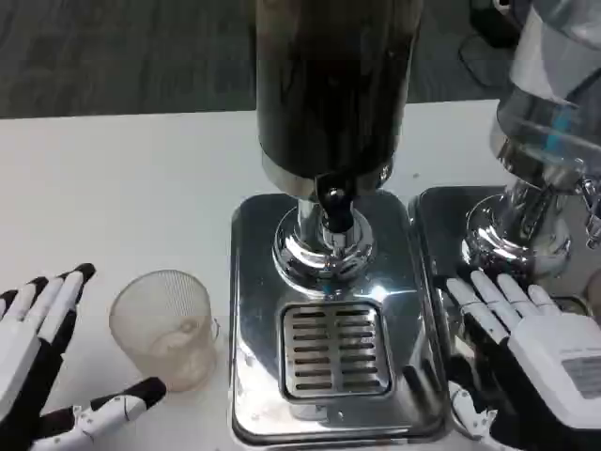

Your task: Grasp the cup under the faucet to collect the drink, then remove the cup.

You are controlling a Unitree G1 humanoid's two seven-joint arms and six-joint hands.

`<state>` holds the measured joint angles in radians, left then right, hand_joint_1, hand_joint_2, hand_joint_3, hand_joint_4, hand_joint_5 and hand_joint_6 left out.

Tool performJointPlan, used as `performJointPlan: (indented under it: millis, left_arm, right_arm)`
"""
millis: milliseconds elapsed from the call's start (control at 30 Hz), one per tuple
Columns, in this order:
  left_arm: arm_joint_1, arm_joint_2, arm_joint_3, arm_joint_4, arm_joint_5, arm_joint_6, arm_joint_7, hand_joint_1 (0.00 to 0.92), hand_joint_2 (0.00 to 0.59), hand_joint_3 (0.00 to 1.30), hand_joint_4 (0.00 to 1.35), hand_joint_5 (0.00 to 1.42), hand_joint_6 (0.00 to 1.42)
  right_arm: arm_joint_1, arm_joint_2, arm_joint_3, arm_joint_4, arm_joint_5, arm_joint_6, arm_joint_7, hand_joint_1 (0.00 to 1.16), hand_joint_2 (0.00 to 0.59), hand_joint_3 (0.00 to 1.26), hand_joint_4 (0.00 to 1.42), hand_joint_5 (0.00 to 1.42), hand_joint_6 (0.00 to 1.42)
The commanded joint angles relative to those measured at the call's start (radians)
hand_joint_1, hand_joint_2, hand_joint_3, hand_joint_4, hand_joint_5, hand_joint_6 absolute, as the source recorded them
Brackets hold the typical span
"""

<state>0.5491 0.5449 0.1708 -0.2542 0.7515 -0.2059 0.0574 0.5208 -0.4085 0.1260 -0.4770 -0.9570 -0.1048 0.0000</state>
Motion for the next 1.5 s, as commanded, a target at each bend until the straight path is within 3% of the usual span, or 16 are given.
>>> performJointPlan:
  millis: [33, 467, 733, 833, 867, 967, 1067, 1100, 1133, 1167, 1267, 1500]
  left_arm:
    - [0.014, 0.001, -0.003, -0.011, -0.006, 0.004, -0.01, 0.0, 0.063, 0.0, 0.0, 0.0, 0.0]
    - [0.011, -0.012, 0.009, -0.017, -0.024, 0.01, -0.003, 0.0, 0.065, 0.0, 0.0, 0.0, 0.0]
    - [-0.048, -0.035, 0.071, -0.007, -0.133, -0.005, 0.029, 0.0, 0.073, 0.0, 0.0, 0.0, 0.0]
    - [-0.078, -0.036, 0.097, 0.02, -0.179, -0.027, 0.046, 0.0, 0.077, 0.06, 0.0, 0.0, 0.0]
    - [-0.088, -0.038, 0.105, 0.031, -0.192, -0.037, 0.052, 0.0, 0.077, 0.12, 0.0, 0.01, 0.0]
    - [-0.114, -0.047, 0.131, 0.059, -0.222, -0.093, 0.1, 0.0, 0.078, 0.32, 0.26, 0.27, 0.14]
    - [-0.137, -0.035, 0.13, 0.076, -0.247, -0.092, 0.071, 0.0, 0.085, 0.39, 0.4, 0.44, 0.32]
    - [-0.151, -0.024, 0.124, 0.102, -0.285, -0.104, 0.041, 0.0, 0.074, 0.32, 0.33, 0.39, 0.29]
    - [-0.163, -0.013, 0.118, 0.132, -0.336, -0.118, 0.002, 0.0, 0.068, 0.14, 0.13, 0.22, 0.11]
    - [-0.178, -0.001, 0.106, 0.173, -0.406, -0.125, -0.063, 0.0, 0.048, 0.03, 0.03, 0.04, 0.02]
    - [-0.199, 0.028, 0.077, 0.274, -0.522, -0.155, -0.195, 0.0, 0.011, 0.0, 0.0, 0.0, 0.0]
    - [-0.2, 0.049, 0.044, 0.347, -0.513, -0.256, -0.241, 0.0, 0.0, 0.0, 0.0, 0.0, 0.0]
  right_arm:
    - [-0.004, -0.005, -0.001, 0.005, -0.005, 0.002, 0.0, 0.45, 0.586, 0.06, 0.0, 0.0, 0.0]
    - [-0.011, 0.002, 0.005, -0.007, -0.012, 0.011, 0.013, 0.43, 0.586, 0.06, 0.0, 0.0, 0.0]
    - [-0.002, 0.033, 0.028, -0.015, -0.043, 0.036, 0.002, 0.42, 0.586, 0.06, 0.0, 0.0, 0.0]
    - [-0.002, 0.047, 0.043, -0.016, -0.06, 0.046, 0.001, 0.42, 0.586, 0.06, 0.0, 0.0, 0.0]
    - [-0.003, 0.051, 0.047, -0.015, -0.065, 0.049, 0.002, 0.42, 0.586, 0.06, 0.0, 0.0, 0.0]
    - [-0.005, 0.064, 0.06, -0.015, -0.079, 0.058, 0.0, 0.41, 0.586, 0.07, 0.0, 0.0, 0.0]
    - [-0.01, 0.068, 0.067, -0.013, -0.084, 0.062, 0.0, 0.41, 0.586, 0.07, 0.0, 0.0, 0.0]
    - [-0.015, 0.07, 0.07, -0.009, -0.085, 0.064, 0.001, 0.41, 0.586, 0.07, 0.0, 0.0, 0.0]
    - [-0.019, 0.072, 0.073, -0.004, -0.085, 0.066, 0.002, 0.41, 0.586, 0.07, 0.0, 0.0, 0.0]
    - [-0.024, 0.072, 0.074, 0.0, -0.084, 0.066, 0.002, 0.41, 0.586, 0.07, 0.0, 0.0, 0.0]
    - [-0.032, 0.07, 0.075, 0.007, -0.081, 0.071, 0.002, 0.41, 0.586, 0.07, 0.0, 0.0, 0.0]
    - [-0.057, 0.063, 0.074, 0.024, -0.066, 0.071, 0.011, 0.4, 0.586, 0.08, 0.0, 0.0, 0.0]
